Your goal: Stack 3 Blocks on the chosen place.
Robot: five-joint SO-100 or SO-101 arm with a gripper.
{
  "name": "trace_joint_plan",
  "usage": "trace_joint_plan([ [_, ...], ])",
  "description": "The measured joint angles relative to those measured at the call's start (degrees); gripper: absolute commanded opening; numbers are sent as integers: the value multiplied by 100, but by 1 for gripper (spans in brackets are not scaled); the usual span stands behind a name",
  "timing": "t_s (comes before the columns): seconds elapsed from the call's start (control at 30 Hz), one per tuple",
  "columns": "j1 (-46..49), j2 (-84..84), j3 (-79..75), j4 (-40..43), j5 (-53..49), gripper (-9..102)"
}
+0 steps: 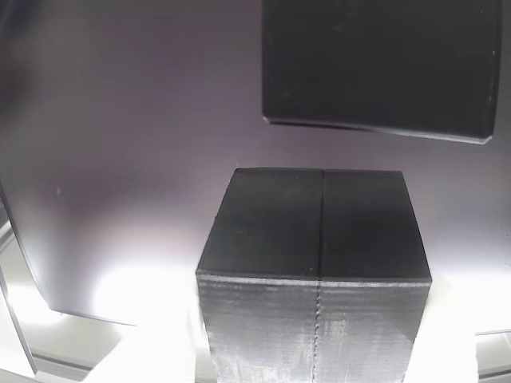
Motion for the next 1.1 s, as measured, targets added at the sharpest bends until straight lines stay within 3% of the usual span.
trace_joint_plan([
  [1.1,-105,-686,-53,-246,0,19],
])
